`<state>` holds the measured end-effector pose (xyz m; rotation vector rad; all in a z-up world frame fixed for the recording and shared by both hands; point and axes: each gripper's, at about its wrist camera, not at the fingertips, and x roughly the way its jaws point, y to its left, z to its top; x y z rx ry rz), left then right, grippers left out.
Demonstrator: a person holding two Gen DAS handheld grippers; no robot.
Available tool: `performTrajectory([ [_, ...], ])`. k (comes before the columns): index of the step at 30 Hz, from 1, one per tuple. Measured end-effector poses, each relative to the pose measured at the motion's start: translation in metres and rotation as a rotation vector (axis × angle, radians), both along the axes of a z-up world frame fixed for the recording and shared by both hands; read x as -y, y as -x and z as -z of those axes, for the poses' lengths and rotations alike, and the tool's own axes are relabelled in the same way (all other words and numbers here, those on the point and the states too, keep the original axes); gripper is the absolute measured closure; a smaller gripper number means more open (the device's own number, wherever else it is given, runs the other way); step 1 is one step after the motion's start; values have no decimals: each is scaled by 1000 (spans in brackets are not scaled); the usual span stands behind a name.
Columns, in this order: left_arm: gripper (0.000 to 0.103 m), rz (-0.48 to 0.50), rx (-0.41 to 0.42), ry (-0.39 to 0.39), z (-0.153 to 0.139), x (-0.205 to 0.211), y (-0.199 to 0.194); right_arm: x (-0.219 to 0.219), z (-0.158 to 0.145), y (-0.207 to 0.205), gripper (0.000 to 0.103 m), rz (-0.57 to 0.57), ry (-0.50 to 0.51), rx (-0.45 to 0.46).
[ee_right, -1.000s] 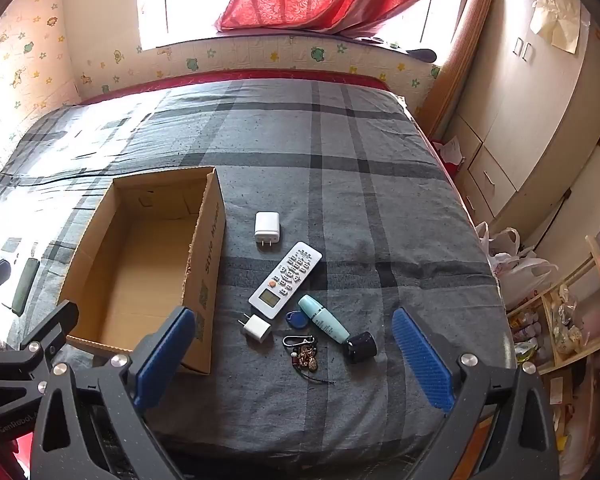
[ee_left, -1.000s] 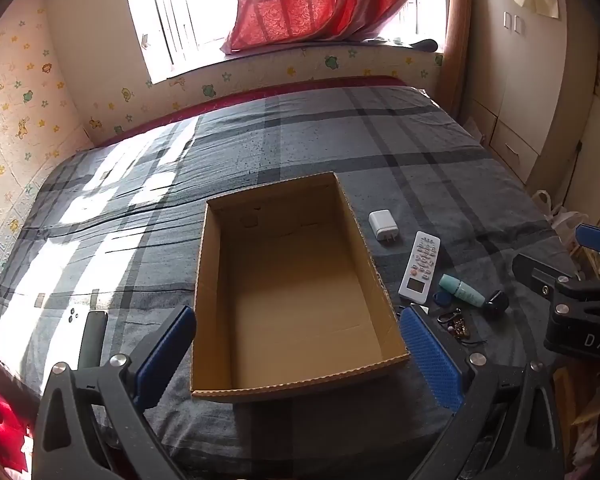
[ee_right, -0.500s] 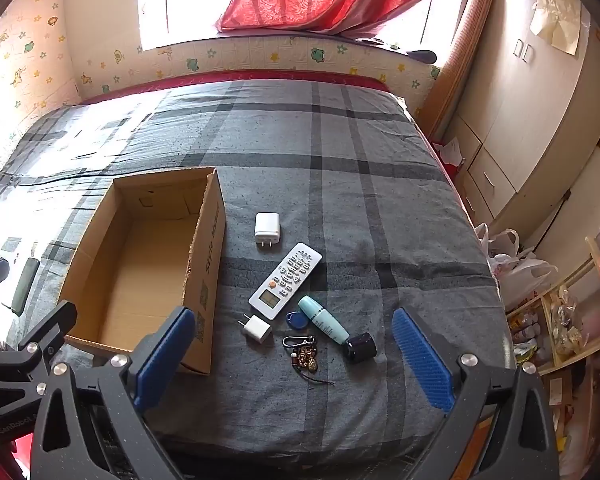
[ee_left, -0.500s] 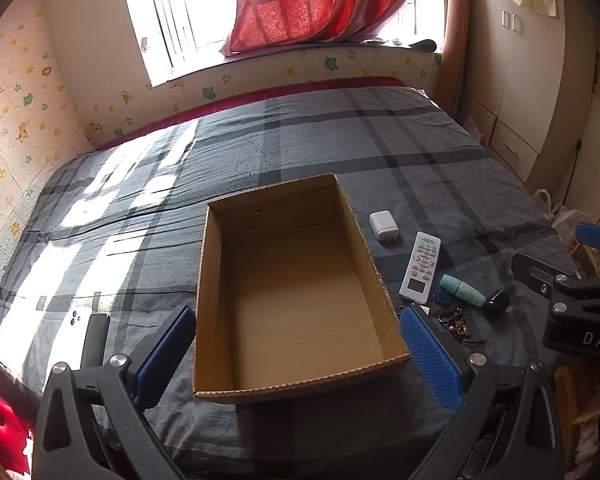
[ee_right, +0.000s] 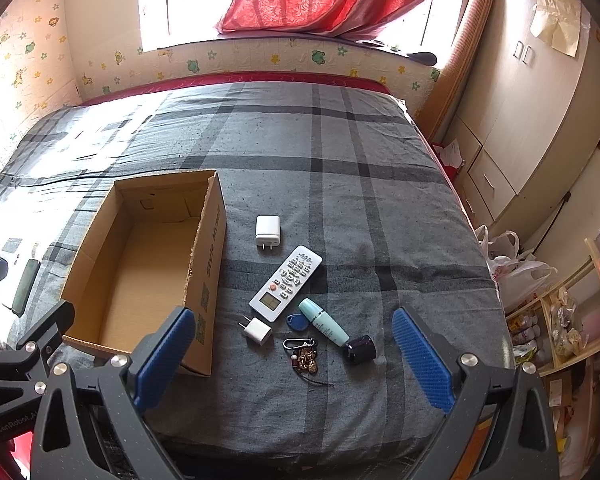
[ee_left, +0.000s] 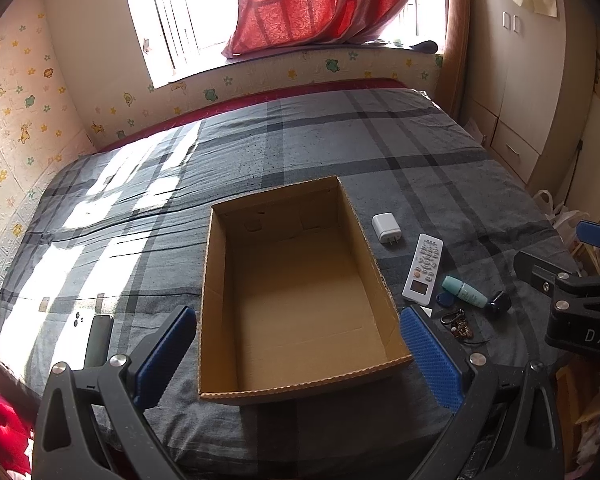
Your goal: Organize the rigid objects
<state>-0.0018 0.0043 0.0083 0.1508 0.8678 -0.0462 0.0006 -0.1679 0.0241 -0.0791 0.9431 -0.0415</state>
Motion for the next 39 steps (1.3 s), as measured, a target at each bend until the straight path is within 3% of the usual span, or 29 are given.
performTrajectory([
  [39, 0, -29, 4, 13, 1, -7, -5, 2, -4, -3, 2, 7, 1, 18],
])
